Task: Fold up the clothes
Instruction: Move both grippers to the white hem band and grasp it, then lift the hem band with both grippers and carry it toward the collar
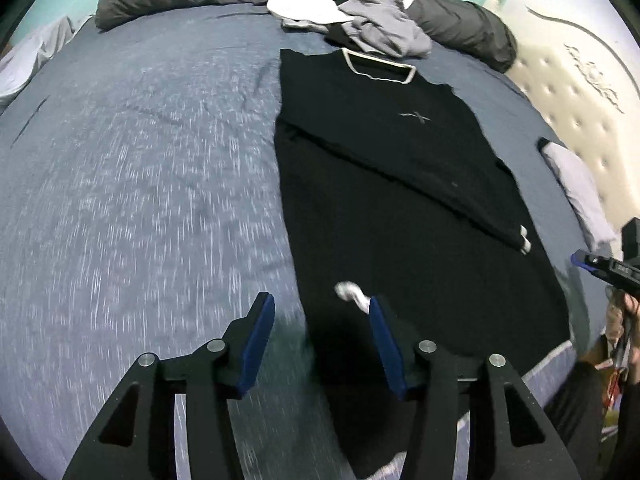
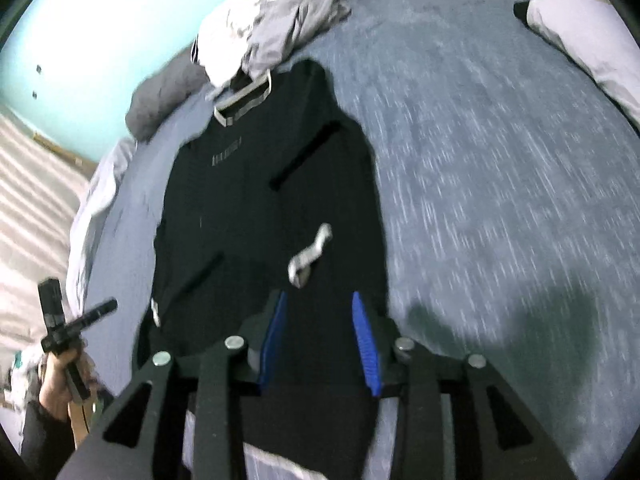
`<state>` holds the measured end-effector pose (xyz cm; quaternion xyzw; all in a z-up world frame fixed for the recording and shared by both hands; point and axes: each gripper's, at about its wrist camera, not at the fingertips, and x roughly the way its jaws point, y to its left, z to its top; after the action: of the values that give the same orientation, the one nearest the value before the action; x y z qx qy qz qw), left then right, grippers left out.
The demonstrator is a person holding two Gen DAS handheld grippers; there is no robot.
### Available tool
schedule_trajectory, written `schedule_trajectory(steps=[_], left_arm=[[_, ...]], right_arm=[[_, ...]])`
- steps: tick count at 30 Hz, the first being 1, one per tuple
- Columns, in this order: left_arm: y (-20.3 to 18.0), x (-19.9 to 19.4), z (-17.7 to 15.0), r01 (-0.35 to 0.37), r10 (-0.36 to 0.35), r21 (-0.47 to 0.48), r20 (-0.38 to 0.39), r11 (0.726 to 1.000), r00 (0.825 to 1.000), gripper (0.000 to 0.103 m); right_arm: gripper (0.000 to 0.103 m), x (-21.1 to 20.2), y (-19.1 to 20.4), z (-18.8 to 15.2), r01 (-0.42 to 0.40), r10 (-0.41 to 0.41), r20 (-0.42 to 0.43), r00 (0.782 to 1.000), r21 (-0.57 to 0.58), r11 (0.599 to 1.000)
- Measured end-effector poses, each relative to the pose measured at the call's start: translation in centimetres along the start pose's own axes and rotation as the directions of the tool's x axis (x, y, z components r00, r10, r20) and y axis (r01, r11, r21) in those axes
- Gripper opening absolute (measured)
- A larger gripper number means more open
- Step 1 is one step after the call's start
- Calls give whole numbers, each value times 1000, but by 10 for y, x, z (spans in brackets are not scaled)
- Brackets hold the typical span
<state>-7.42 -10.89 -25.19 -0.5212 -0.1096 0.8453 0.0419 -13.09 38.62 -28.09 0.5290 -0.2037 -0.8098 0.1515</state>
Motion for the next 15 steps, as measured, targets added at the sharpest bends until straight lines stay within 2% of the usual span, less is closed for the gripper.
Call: schedule_trajectory(steps=[4,8,15], left_arm=[[-1,-13,-25,61,-61,-28,-20,998,998,54],[-1,-16,-51,37,-39,-35,-67,999,997,55],[3,-11,-87,72,-84,-93,-142,993,986,57]], right_arm=[[35,-4,-6,-27,23,-22,-88,996,10,1000],[35,-6,-11,-54,13,-6,-147,989,43,999],[39,-5,-12,-80,17,0,-194,981,84,996]])
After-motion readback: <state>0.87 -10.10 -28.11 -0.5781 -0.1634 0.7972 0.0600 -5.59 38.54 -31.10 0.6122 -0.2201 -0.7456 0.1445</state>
